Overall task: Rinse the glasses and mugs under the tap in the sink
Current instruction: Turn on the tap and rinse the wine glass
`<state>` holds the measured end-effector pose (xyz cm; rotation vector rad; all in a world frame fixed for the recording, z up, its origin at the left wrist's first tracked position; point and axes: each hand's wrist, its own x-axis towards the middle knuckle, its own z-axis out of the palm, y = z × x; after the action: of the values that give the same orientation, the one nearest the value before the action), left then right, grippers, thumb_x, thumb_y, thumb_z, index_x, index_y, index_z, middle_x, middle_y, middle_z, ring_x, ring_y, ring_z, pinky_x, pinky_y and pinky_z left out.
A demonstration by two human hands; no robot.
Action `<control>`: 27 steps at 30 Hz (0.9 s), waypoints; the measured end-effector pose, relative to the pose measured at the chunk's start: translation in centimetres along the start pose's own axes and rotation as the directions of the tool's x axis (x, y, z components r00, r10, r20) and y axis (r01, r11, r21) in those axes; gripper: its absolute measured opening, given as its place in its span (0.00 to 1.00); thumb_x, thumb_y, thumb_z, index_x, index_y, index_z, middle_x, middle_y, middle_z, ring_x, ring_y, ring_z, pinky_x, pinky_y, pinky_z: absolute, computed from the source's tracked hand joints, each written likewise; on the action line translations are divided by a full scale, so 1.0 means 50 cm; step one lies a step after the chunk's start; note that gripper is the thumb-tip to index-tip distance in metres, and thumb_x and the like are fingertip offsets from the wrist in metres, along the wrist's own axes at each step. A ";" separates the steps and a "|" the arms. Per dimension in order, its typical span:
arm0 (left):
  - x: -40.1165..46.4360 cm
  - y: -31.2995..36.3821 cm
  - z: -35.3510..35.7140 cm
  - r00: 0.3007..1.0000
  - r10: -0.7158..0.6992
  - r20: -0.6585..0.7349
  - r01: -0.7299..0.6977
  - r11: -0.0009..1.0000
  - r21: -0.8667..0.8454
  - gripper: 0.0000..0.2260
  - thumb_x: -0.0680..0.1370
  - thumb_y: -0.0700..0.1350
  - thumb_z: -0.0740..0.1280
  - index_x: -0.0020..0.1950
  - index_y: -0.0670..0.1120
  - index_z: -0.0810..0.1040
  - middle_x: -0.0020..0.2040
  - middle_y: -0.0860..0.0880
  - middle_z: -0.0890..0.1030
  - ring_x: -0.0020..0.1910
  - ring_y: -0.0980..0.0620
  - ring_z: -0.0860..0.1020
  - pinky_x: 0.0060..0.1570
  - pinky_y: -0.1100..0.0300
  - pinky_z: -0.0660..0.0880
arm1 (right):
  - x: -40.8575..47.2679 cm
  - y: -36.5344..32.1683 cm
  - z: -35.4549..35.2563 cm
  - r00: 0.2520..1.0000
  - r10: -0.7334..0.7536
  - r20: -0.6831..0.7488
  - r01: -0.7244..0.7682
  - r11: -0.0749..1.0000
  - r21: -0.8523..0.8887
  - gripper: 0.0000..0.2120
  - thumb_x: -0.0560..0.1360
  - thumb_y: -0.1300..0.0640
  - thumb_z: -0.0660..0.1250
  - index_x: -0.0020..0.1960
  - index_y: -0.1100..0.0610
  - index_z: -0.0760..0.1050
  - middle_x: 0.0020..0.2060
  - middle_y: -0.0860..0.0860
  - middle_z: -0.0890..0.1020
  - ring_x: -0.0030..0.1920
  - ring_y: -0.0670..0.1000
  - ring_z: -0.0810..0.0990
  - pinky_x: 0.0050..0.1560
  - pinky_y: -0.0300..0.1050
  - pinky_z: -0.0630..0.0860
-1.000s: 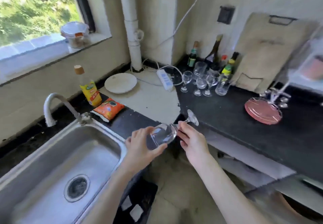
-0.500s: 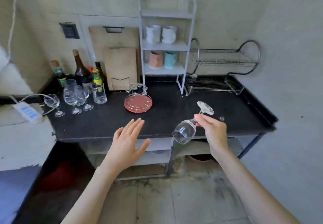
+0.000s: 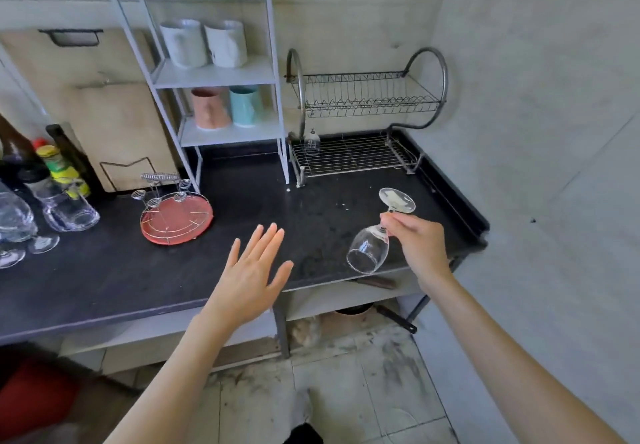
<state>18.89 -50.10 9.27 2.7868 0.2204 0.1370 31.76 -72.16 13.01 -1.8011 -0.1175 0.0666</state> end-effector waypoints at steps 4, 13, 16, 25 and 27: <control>0.137 -0.030 0.050 1.000 -0.016 0.019 0.016 1.000 -0.001 0.37 0.71 0.66 0.36 0.76 0.50 0.47 0.77 0.55 0.45 0.72 0.59 0.36 0.72 0.53 0.36 | 0.142 0.031 0.034 0.998 -0.047 0.052 0.052 0.994 -0.100 0.08 0.72 0.59 0.70 0.50 0.61 0.82 0.43 0.52 0.84 0.44 0.45 0.80 0.45 0.30 0.71; 0.456 -0.089 0.160 0.981 -0.107 0.160 0.106 0.994 0.019 0.28 0.80 0.59 0.43 0.76 0.47 0.44 0.77 0.52 0.40 0.70 0.57 0.33 0.72 0.50 0.36 | 0.510 0.109 0.151 0.988 -0.014 0.153 0.062 0.948 -0.312 0.07 0.72 0.60 0.69 0.49 0.60 0.83 0.44 0.54 0.84 0.47 0.50 0.79 0.48 0.38 0.70; 0.546 -0.104 0.181 0.981 -0.116 0.155 0.102 0.990 0.096 0.35 0.73 0.64 0.35 0.76 0.46 0.43 0.76 0.51 0.40 0.71 0.55 0.33 0.71 0.50 0.36 | 0.602 0.136 0.186 0.985 -0.106 0.139 0.152 0.913 -0.379 0.07 0.73 0.60 0.68 0.47 0.62 0.83 0.42 0.55 0.84 0.45 0.52 0.79 0.41 0.32 0.67; 0.673 -0.109 0.239 0.973 -0.170 0.155 0.155 0.982 0.108 0.36 0.71 0.62 0.33 0.76 0.45 0.41 0.77 0.49 0.41 0.72 0.52 0.34 0.67 0.51 0.32 | 0.817 0.210 0.277 0.940 -0.217 0.264 0.323 0.813 -0.484 0.09 0.75 0.58 0.66 0.49 0.60 0.82 0.46 0.54 0.83 0.46 0.53 0.79 0.42 0.37 0.64; 0.693 -0.111 0.245 0.969 -0.201 0.141 0.187 0.977 0.106 0.35 0.72 0.62 0.33 0.75 0.46 0.40 0.76 0.50 0.40 0.72 0.52 0.35 0.67 0.51 0.32 | 0.851 0.214 0.299 0.923 -0.251 0.292 0.366 0.806 -0.464 0.08 0.75 0.58 0.66 0.48 0.60 0.83 0.46 0.54 0.83 0.45 0.53 0.79 0.42 0.38 0.66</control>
<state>53.68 -43.10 -1.75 2.8301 0.4699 -0.1358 72.86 -55.24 -0.10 -2.2807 -0.6430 -0.0052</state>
